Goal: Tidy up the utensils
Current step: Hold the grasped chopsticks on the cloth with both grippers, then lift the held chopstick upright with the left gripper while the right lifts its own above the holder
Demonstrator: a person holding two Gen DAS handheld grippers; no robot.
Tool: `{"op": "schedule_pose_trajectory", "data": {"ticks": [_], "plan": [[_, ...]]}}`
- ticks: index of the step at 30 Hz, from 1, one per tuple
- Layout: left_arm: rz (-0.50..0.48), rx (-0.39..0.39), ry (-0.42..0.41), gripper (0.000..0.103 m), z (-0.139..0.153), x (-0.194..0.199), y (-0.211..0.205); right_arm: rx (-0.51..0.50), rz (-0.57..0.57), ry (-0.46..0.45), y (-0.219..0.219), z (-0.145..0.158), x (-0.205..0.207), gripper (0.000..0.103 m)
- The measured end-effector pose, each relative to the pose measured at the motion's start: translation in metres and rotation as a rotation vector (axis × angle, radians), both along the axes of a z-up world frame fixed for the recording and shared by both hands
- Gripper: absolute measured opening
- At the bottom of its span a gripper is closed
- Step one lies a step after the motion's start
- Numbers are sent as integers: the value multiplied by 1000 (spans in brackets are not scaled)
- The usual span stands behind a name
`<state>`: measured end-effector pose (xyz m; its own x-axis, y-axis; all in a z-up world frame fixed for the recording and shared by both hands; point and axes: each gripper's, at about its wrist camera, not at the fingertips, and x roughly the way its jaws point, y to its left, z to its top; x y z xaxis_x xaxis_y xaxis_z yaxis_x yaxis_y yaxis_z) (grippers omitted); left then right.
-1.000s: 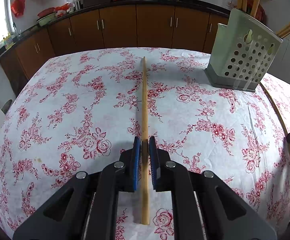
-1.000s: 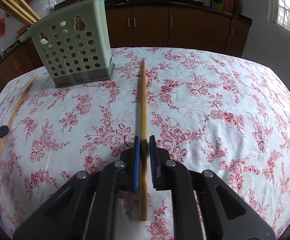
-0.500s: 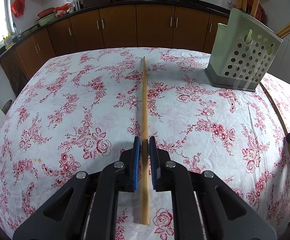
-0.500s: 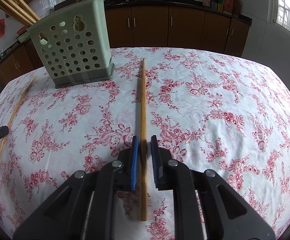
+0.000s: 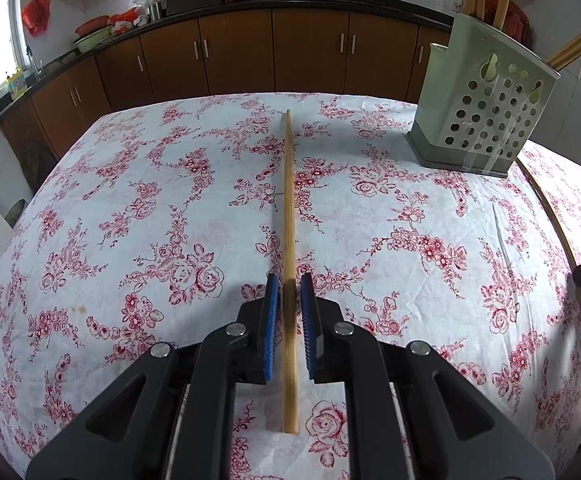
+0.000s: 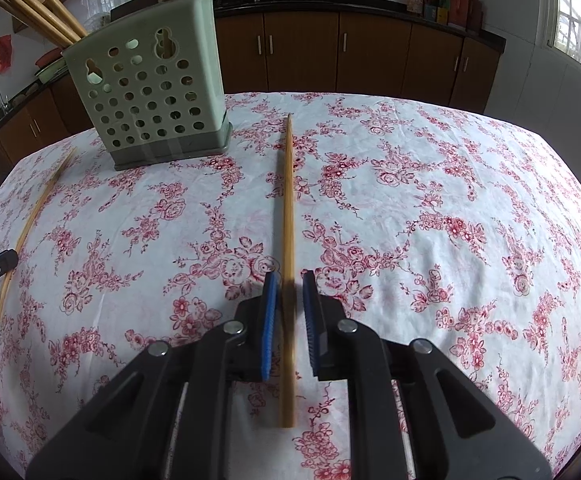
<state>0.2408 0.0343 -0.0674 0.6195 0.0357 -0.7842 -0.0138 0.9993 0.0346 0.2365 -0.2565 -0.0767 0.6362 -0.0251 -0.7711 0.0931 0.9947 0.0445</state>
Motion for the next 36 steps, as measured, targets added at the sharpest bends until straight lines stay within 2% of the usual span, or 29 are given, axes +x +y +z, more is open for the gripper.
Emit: {"op": "schedule_pose_trajectory", "data": {"ticks": [10,14,17,23,27,36], "plan": [[-2,12,2,14,0,-13,-3,3,-1,-1,0,-1,-8,14],[-5,13,2,14,0,-15,-2,11,-1,-1,-1,-1,-10,8],[-11,14,2,8,1,-18,-2,9,3,-2,-1,-1,-12,8],[-23,9,-7,7,7,-28,4,23,-1,-26,-5,9,-22,8],[-40,-10,-58,7,28,-38,9,38,-12,-83,-14,30,-33,8],[-61,-73,-243,7,100,-56,18,54,-51,-252,-36,91,-53,8]]}}
